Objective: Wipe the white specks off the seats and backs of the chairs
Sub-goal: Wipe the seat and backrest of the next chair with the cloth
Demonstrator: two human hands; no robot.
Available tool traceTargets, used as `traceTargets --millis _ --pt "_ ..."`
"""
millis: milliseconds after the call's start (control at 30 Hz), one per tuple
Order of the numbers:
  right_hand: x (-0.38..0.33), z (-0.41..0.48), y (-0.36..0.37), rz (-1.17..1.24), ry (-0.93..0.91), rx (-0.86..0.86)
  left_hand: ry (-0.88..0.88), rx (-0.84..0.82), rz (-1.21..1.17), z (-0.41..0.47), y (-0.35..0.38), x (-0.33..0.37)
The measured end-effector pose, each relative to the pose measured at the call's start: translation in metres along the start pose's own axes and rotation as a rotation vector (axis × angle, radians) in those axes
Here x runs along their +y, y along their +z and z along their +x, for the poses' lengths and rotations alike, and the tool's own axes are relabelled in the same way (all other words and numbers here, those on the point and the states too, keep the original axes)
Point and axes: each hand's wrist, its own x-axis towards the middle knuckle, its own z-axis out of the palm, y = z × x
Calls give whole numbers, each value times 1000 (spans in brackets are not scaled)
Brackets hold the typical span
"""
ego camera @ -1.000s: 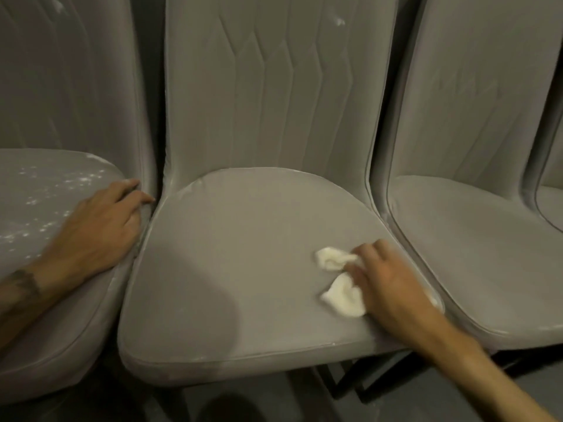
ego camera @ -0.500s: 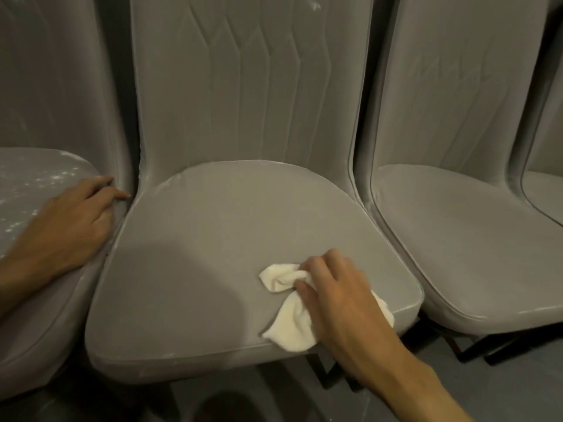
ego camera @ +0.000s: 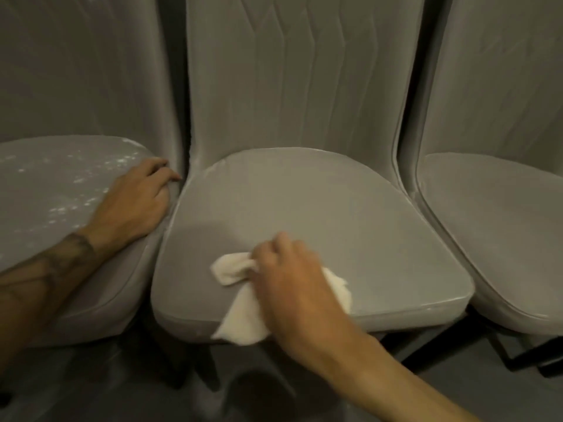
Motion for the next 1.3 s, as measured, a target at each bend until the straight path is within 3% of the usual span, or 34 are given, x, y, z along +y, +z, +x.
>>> traceTargets --millis 67,133,300,367,433,533,633,733,867,1067,1133,1300 --pt "-26 15 11 -30 -164 -46 7 7 6 -2 -2 1" --pt "-19 19 9 45 -189 -68 24 28 12 -3 -5 1" --pt "63 1 -14 21 126 -72 119 51 61 -16 -17 -11" --pt "63 8 -13 -24 216 -53 97 34 71 -24 -19 -19" --pt "26 23 -2 -44 155 -72 43 18 64 -30 -19 -22" --pt "-44 42 21 -1 -124 -149 -18 14 51 -32 -17 -21" --pt "-65 53 27 65 -352 -186 -43 21 47 -32 -15 -20" --pt "-29 86 31 130 -268 -226 -46 36 34 -34 -13 -20" --pt "5 148 44 45 44 -213 -60 49 22 -36 -11 -20" --pt "-20 142 64 144 -323 -187 -47 54 34 -37 -6 -26" --pt "-1 162 65 119 -243 -192 -42 52 58 -38 -4 -26" --pt "46 236 80 17 211 -143 -53 27 52 -37 -5 -24"
